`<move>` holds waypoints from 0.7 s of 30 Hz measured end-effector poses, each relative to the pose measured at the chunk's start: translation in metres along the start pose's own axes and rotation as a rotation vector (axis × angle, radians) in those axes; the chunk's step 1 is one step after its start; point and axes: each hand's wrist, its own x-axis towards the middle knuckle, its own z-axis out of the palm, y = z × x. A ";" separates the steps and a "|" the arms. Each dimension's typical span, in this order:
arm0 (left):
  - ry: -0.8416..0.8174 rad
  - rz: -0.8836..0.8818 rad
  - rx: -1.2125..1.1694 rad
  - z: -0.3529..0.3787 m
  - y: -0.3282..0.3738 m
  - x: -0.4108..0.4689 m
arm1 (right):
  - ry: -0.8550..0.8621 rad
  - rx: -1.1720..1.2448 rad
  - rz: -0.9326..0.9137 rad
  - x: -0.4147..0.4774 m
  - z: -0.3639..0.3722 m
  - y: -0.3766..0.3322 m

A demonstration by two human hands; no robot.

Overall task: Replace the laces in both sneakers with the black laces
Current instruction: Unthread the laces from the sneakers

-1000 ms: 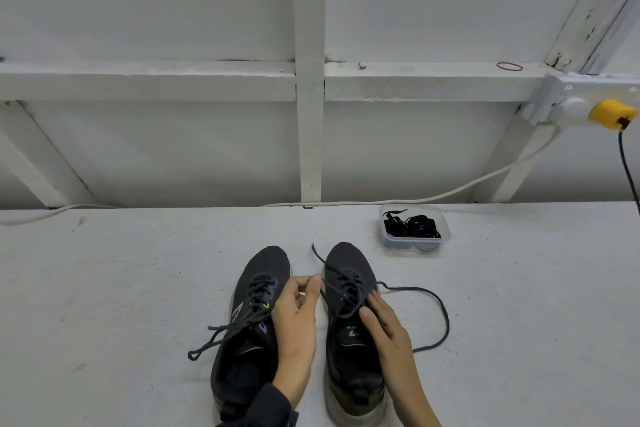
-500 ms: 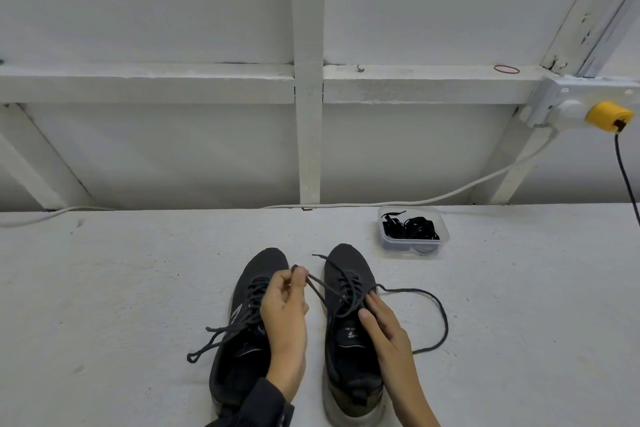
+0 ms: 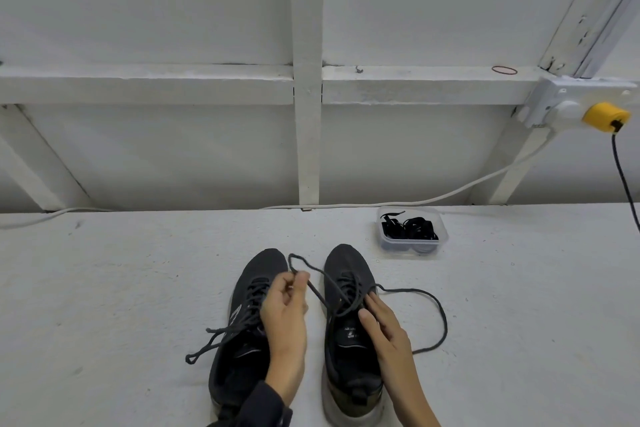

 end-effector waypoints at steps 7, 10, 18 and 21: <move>-0.237 -0.150 0.030 0.000 -0.012 -0.007 | 0.023 0.001 -0.022 0.000 0.002 0.001; -0.314 -0.217 0.071 -0.004 -0.028 -0.016 | 0.011 -0.004 -0.026 0.001 0.002 0.001; 0.048 0.024 -0.074 0.003 0.007 0.007 | 0.019 -0.013 -0.023 0.000 0.001 0.002; -0.055 -0.023 -0.028 0.003 0.003 0.002 | 0.022 -0.015 -0.032 0.001 0.002 0.002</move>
